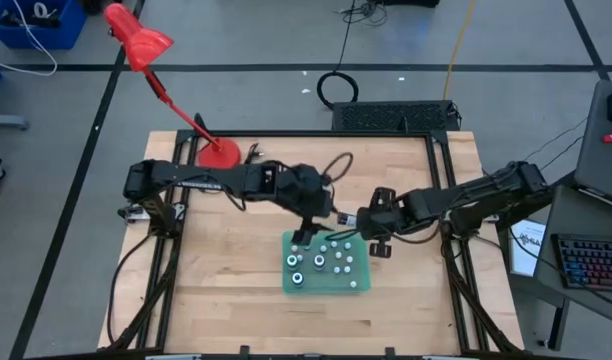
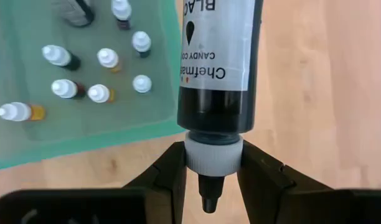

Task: Pick & Place food coloring
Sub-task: Put the large black food coloring bottle into the green bin

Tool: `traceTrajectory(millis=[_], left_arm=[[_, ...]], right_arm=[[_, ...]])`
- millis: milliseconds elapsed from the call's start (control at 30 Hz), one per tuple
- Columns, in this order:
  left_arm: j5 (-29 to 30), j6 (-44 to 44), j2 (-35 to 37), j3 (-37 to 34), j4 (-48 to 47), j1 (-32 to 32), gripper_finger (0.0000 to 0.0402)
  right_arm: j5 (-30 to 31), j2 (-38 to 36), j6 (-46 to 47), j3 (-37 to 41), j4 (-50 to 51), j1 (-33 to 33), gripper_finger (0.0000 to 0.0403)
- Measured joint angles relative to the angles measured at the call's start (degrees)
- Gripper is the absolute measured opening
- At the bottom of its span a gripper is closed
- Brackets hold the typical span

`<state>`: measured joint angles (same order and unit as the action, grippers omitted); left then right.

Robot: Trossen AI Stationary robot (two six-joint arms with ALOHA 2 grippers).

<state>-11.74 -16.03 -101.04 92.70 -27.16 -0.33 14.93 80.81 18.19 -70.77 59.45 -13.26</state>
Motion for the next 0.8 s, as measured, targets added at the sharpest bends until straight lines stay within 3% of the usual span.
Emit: traceTrajectory(millis=[300,800], left_arm=[[2.96,3.36,-2.25,0.03,-0.65,-0.77,0.0188],[4.95,4.13,-4.90,0.07,-0.13,-0.76,0.0186]], right_arm=[[3.50,-1.17,0.46,-0.12,-4.27,-3.04,0.0103],[6.28,-3.60,-1.02,-0.10,-8.37,-5.35,0.0103]])
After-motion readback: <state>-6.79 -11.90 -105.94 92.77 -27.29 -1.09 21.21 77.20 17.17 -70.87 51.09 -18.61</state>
